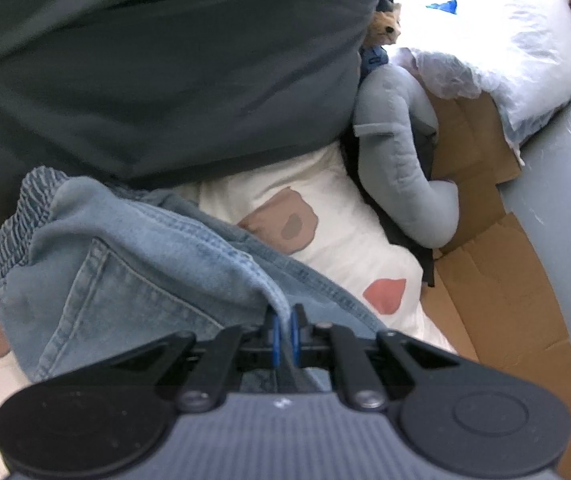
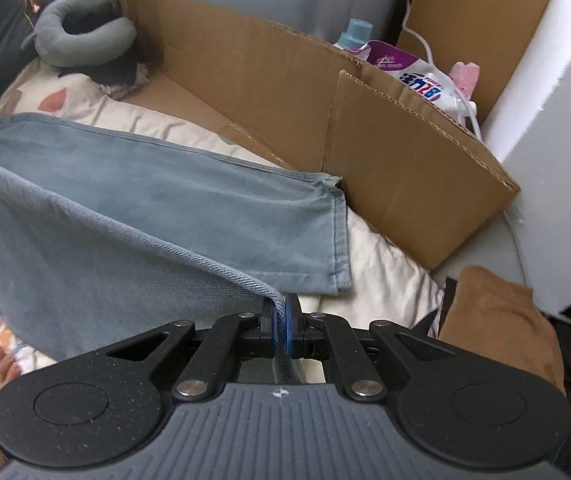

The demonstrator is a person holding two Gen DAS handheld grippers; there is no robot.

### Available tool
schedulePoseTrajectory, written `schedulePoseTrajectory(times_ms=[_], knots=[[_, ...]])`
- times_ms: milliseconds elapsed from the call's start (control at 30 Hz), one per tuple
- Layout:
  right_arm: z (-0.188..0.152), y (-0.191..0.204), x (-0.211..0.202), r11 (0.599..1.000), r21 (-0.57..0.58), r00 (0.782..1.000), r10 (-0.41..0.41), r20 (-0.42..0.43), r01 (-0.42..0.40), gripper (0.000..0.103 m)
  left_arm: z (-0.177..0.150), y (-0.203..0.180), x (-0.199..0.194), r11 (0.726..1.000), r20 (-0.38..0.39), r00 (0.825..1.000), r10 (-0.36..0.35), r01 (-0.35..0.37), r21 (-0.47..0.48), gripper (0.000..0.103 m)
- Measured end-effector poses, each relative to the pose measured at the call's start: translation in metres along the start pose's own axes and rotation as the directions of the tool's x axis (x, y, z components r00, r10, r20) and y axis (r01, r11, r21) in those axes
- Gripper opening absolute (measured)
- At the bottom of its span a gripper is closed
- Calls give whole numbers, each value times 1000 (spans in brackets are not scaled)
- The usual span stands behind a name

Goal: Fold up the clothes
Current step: 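Lift the jeans with both tools, folding the hem toward the waistband, then carry the held jeans with both tools toward the cardboard box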

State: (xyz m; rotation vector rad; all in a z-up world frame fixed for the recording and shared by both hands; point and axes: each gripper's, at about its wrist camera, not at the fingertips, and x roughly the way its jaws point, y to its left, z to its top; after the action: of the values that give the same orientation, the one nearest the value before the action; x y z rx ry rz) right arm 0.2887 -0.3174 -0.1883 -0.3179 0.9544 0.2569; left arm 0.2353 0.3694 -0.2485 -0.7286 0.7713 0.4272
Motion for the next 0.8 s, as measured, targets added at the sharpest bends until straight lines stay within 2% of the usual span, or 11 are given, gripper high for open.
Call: schedulePoseTrajectory(times_ms=[500, 600, 800], knots=[[71, -1, 80, 995, -96, 999, -37, -40, 33, 1, 24, 1, 66, 1000, -39, 999, 15, -14, 24, 6], [84, -1, 102, 994, -105, 997, -43, -63, 37, 1, 24, 2, 82, 999, -88, 995, 36, -34, 22, 6], [99, 3, 149, 990, -135, 990, -62, -130, 44, 1, 16, 5, 113, 997, -131, 989, 64, -59, 42, 6]])
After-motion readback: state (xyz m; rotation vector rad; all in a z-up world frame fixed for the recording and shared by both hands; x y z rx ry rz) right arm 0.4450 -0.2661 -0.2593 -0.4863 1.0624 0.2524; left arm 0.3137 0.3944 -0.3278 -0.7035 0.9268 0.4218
